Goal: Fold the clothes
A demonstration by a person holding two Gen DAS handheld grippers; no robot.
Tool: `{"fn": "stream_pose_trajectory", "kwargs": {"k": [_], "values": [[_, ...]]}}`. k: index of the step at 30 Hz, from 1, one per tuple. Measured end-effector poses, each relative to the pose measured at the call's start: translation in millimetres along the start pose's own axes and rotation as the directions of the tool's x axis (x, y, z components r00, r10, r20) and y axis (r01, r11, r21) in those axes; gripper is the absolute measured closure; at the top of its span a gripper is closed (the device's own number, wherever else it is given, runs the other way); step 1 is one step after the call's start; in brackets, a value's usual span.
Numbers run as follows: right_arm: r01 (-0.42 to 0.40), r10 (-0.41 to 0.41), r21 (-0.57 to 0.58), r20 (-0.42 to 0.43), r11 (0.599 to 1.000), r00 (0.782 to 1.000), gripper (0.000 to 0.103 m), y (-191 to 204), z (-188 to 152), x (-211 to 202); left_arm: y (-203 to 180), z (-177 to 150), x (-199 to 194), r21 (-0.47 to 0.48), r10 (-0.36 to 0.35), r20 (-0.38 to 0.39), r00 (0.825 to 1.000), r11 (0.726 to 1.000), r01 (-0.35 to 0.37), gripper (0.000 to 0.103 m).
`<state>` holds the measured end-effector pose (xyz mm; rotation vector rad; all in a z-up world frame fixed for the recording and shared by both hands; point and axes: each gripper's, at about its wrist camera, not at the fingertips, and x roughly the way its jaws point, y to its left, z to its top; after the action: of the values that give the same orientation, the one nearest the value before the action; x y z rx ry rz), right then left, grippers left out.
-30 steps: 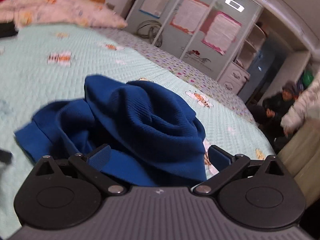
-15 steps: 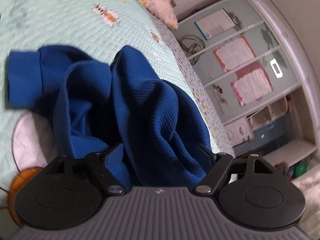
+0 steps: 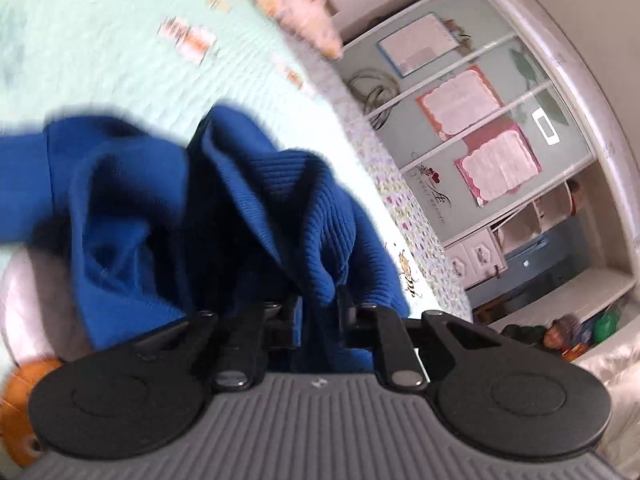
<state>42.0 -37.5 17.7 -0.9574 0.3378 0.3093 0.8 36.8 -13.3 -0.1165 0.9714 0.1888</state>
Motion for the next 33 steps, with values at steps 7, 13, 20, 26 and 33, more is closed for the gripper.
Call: {"fn": "stream_pose_trajectory", "kwargs": {"k": [7,13,20,26,33], "values": [[0.009,-0.085,0.516,0.124,0.857,0.989,0.09,-120.7,31.0,-51.8,4.4,-1.6,-5.9,-0.019,-0.005,-0.02,1.0,1.0,0.005,0.0],[0.013,-0.133,0.87,0.06,0.492,0.989,0.094,-206.1,-33.1,-98.6,12.1,0.2,-9.4,-0.05,-0.014,-0.033,0.999,0.999,0.012,0.0],[0.328,0.079,0.868,-0.382,0.373,0.921,0.089,-171.2,-138.8,-62.7,4.0,-0.8,-15.2,-0.024,-0.031,-0.025,0.999,0.999,0.03,0.001],[0.34,-0.024,0.863,-0.357,0.372,0.934,0.061,-137.7,-148.2,-97.3,-2.9,-0.6,-21.5,-0.012,-0.052,0.008,0.999,0.999,0.052,0.001],[-0.032,0.105,0.72,-0.057,0.693,0.993,0.049,-67.6,-84.7,-81.3,-10.4,1.8,-28.2,0.003,-0.085,0.061,0.995,0.996,0.085,0.001]]}}
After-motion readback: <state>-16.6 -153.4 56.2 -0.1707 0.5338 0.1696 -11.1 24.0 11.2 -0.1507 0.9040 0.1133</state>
